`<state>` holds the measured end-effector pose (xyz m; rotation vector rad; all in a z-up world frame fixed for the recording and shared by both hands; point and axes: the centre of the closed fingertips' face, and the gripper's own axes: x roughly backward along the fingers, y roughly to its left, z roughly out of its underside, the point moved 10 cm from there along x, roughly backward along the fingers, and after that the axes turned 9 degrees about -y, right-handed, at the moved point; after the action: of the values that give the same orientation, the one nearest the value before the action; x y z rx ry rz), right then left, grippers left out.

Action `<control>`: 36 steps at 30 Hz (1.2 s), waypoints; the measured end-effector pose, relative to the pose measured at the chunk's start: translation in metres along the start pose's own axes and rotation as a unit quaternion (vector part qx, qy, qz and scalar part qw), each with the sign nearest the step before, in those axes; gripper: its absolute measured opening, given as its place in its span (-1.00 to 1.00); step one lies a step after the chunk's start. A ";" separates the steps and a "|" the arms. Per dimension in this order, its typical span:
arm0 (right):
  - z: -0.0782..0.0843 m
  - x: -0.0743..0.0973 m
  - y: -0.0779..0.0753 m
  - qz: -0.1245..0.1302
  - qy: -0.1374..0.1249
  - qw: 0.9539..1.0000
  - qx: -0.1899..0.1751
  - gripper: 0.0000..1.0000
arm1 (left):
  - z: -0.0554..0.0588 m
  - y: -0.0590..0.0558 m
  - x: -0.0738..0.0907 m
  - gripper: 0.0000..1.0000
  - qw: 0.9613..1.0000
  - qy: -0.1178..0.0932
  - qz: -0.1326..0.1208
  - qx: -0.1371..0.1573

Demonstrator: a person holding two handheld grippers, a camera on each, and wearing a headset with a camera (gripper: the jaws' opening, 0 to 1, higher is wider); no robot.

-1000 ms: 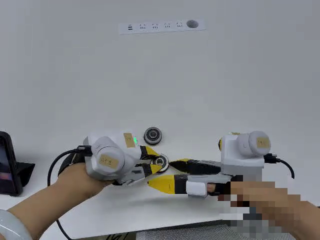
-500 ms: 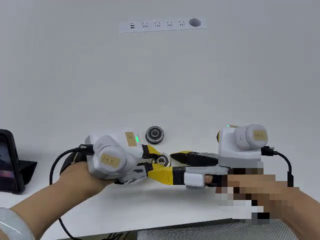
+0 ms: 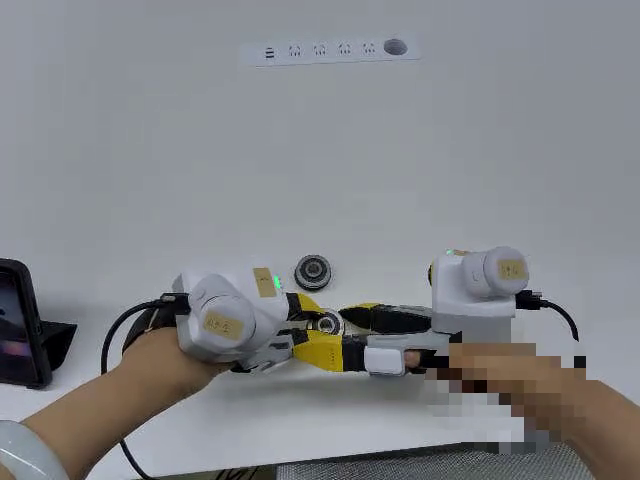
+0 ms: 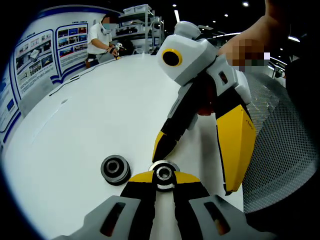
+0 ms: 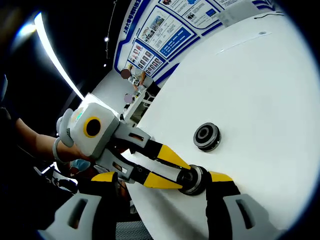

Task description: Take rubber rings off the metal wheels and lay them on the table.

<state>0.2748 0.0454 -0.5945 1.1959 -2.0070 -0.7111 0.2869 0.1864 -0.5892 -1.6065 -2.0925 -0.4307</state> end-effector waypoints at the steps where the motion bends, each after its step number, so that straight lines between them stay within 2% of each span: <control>1: 0.000 0.000 0.000 0.000 0.001 1.000 0.000 0.46 | 0.000 0.000 0.000 -0.75 1.000 0.000 0.000 0.000; 16: 0.002 0.001 0.000 -0.006 0.015 1.000 0.004 0.45 | 0.000 -0.001 0.000 -0.75 1.000 -0.002 0.000 0.001; 36: 0.001 0.008 0.003 -0.015 0.013 0.999 -0.035 0.49 | 0.000 -0.002 0.000 -0.75 1.000 -0.001 0.001 -0.002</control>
<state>0.2701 0.0395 -0.5910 1.1912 -1.9308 -0.7702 0.2854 0.1861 -0.5895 -1.6111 -2.0930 -0.4320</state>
